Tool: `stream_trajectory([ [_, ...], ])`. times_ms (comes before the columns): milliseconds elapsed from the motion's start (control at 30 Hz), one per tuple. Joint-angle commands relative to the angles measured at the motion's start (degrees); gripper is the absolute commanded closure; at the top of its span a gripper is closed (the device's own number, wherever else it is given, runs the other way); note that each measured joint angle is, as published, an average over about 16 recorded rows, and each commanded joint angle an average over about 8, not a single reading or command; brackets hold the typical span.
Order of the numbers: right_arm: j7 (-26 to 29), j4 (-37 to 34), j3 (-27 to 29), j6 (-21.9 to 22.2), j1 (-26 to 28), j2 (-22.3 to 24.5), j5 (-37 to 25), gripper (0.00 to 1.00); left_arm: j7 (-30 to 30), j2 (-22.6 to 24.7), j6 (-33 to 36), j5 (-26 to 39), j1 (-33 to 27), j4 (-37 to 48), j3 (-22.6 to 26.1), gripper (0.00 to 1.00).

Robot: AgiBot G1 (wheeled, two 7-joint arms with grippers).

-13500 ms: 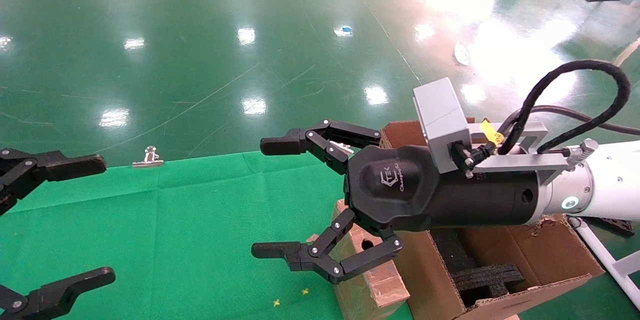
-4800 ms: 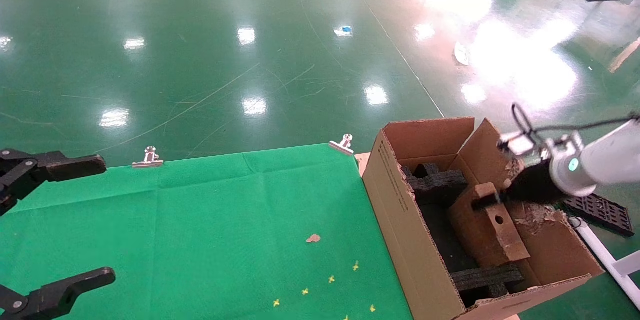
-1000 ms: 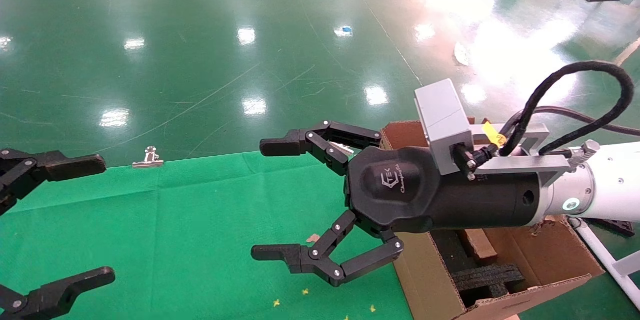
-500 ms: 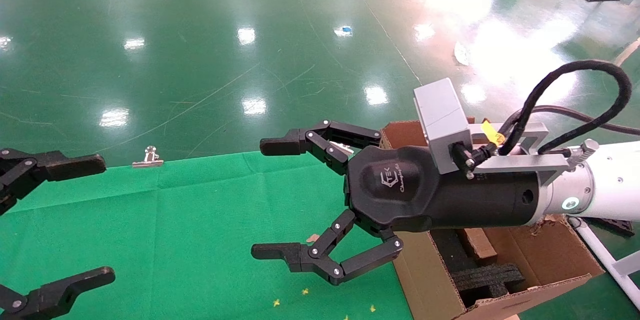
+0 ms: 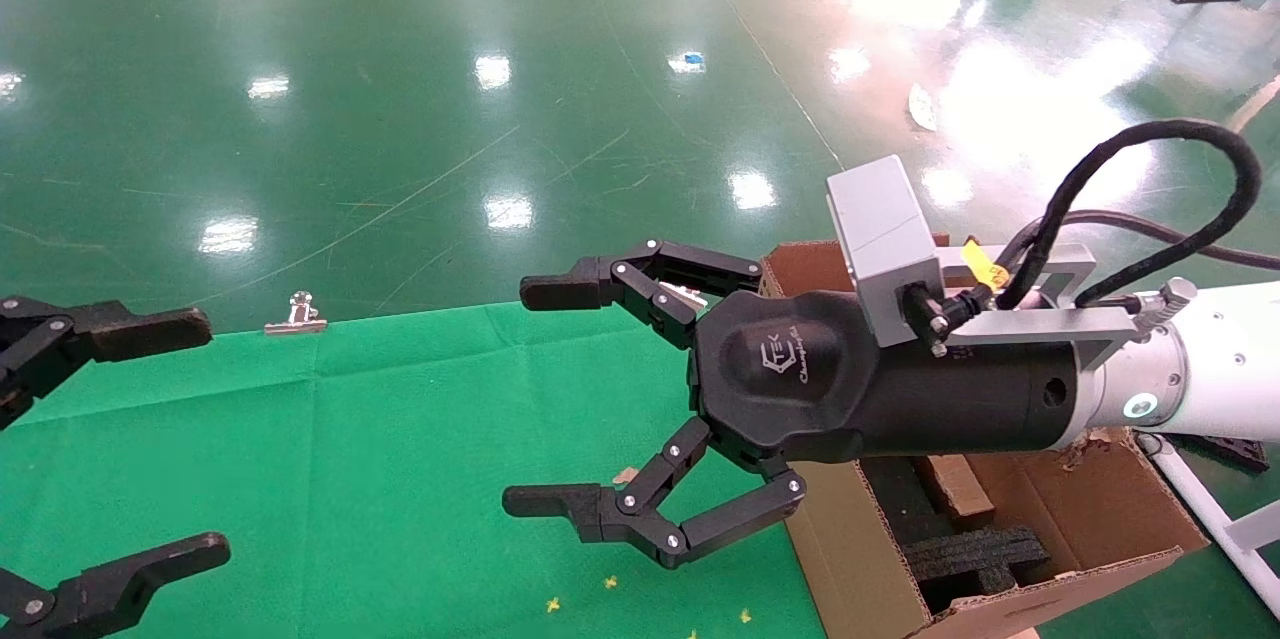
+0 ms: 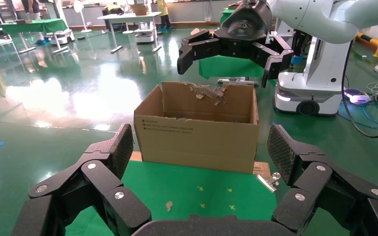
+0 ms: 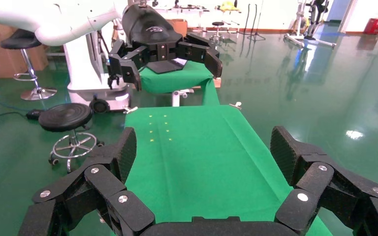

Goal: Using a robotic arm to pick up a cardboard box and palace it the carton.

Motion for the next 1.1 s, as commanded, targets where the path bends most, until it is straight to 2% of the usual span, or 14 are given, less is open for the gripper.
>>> stream_trajectory([
  [33,0.00,-0.01,-0.01,0.00,0.01,0.00,0.00,0.00,0.00,0.00,0.00,0.00,0.00,0.00,0.00,0.00],
  [1100,0.00,-0.03,-0.04,0.00,0.05,0.00,0.00,0.00,0.00,0.00,0.00,0.00,0.00,0.00,0.00,0.00],
])
